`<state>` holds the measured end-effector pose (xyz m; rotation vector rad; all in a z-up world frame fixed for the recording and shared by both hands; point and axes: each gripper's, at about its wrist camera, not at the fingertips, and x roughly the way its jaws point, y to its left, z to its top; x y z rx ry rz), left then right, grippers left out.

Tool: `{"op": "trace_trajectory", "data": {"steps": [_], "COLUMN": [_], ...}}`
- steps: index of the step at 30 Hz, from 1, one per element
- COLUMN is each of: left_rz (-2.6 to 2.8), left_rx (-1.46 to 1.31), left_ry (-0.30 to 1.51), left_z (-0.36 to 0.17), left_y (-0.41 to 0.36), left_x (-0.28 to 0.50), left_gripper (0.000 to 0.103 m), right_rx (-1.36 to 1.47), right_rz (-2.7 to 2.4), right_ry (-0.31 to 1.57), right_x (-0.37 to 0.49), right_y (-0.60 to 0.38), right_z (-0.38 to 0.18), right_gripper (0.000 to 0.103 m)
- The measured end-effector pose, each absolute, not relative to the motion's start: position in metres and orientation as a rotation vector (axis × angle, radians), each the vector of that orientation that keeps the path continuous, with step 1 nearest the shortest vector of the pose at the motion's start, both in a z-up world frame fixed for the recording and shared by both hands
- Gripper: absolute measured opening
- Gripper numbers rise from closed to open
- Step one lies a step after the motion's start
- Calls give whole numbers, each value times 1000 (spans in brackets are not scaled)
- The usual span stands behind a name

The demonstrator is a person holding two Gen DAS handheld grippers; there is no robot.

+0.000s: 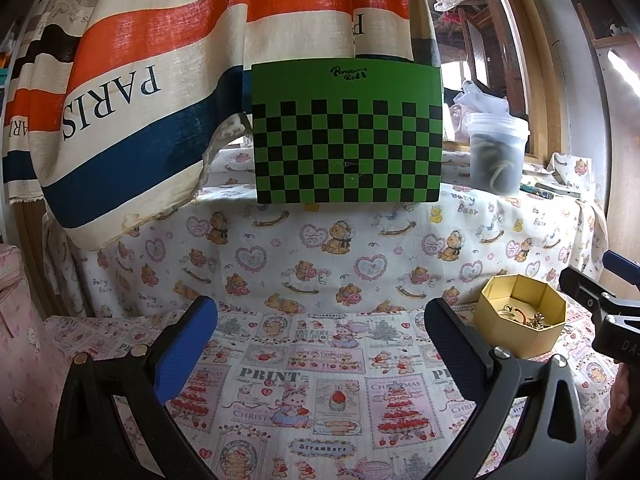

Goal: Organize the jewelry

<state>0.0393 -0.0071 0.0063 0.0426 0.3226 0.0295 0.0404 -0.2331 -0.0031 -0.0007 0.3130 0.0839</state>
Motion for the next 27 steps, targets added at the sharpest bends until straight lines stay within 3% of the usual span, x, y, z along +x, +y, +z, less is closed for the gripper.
{"op": "trace_trajectory", "data": {"steps": [27], "left_rz": [36], "left_rx": [42], "left_ry": [325], "left_z": [6], "left_y": [-7], "left_x": [39], "left_gripper": [103], "right_rx": [-6], "right_rz": [88], "right_ry": [315], "right_x": [41], "right_y": [-233], "right_z": [-3], "right_gripper": [103]}}
